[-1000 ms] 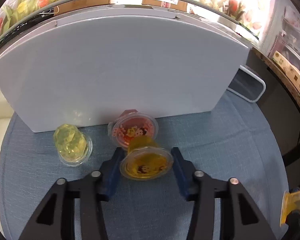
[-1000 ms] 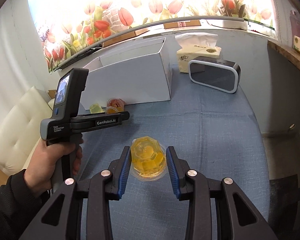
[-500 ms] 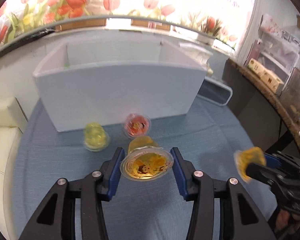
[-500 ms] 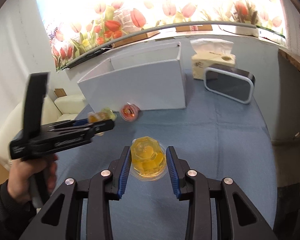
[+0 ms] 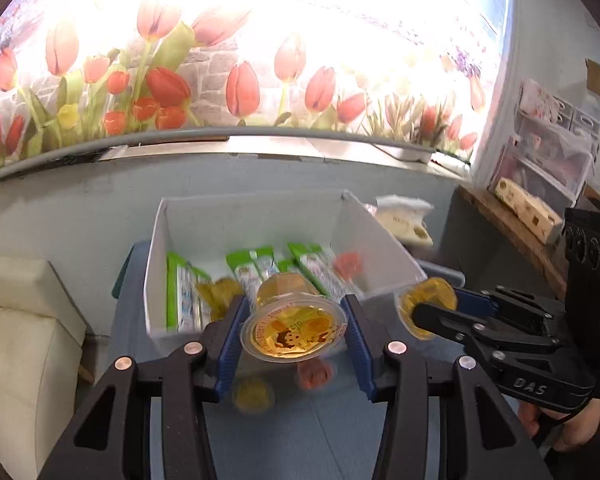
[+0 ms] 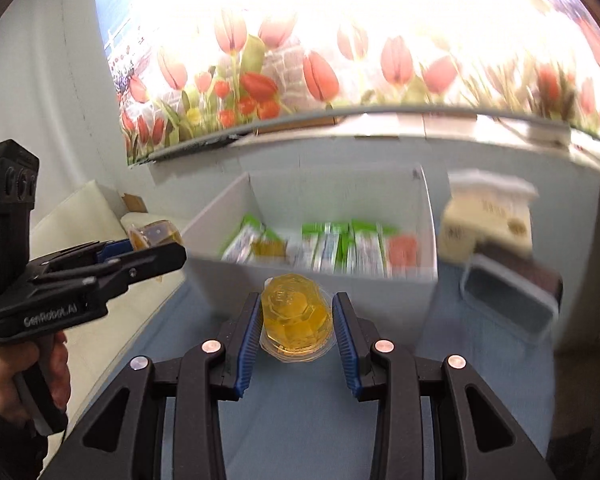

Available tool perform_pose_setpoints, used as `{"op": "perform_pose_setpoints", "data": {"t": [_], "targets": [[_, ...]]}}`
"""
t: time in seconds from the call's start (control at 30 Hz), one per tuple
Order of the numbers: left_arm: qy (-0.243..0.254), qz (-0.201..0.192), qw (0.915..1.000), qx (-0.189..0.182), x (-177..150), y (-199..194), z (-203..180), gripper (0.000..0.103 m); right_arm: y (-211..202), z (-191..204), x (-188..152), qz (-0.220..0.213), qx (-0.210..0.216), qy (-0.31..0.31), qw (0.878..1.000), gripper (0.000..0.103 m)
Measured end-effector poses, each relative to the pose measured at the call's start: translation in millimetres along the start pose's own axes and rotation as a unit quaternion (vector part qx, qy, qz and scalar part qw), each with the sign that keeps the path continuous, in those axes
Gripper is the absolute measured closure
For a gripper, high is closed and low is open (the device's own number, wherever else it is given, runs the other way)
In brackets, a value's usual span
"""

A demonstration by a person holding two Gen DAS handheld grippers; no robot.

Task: Organize snacks
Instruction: 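Carry both jelly cups into the white box and open both grippers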

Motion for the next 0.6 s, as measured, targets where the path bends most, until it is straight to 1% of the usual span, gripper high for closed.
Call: {"op": "perform_pose_setpoints", "data": {"t": [0.1,0.17,0.3,0.33,0.37,0.4,0.43,0.47,0.5,0.53,0.6], "targets": [[-0.003,0.011,0.9999,0.006,15,18,10,0.051,21,-5,24,0.004,-0.002,-0.003,1.0,0.064],[-0.007,0.018,0.9998,0.003,22,32,15,0.051,39,-9,36,0.013,-0.005,-0.002,1.0,0.064],[-0.01,0.042,0.9991,0.004,30,60,27,0.051,62,-20,45,0.029,-0.016,0.005,0.999,0.064],[-0.01,0.043,0.999,0.007,29,65,28,0.051,66,-21,45,0.031,-0.018,0.005,0.999,0.064],[-0.007,0.045,0.9988,0.015,29,70,31,0.048,69,-23,45,0.035,-0.022,0.004,0.999,0.064],[-0.005,0.048,0.9985,0.026,29,75,34,0.042,73,-26,44,0.038,-0.03,0.005,0.999,0.063],[-0.003,0.049,0.9978,0.043,29,79,37,0.019,77,-30,43,0.045,-0.033,0.007,0.998,0.056],[-0.003,0.05,0.997,0.06,28,81,40,0.0,81,-32,41,0.058,-0.028,0.013,0.998,0.044],[-0.005,0.043,0.9973,0.06,27,81,43,0.0,82,-35,40,0.06,-0.028,0.019,0.998,0.016],[-0.004,0.039,0.9978,0.054,26,79,44,0.0,79,-36,40,0.052,-0.03,0.019,0.998,0.007],[0.0,0.045,0.9973,0.059,22,80,46,0.0,76,-36,39,0.045,-0.038,0.004,0.998,0.007]]}}
Point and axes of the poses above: each gripper's, at about its wrist camera, not at the fingertips, and y roughly the way its jaws point, z to its left, x to its top, the point moved 5 cm from there along y, roughly the way its jaws point, and after that the axes turned 2 degrees about x, right-handed, at the moved point
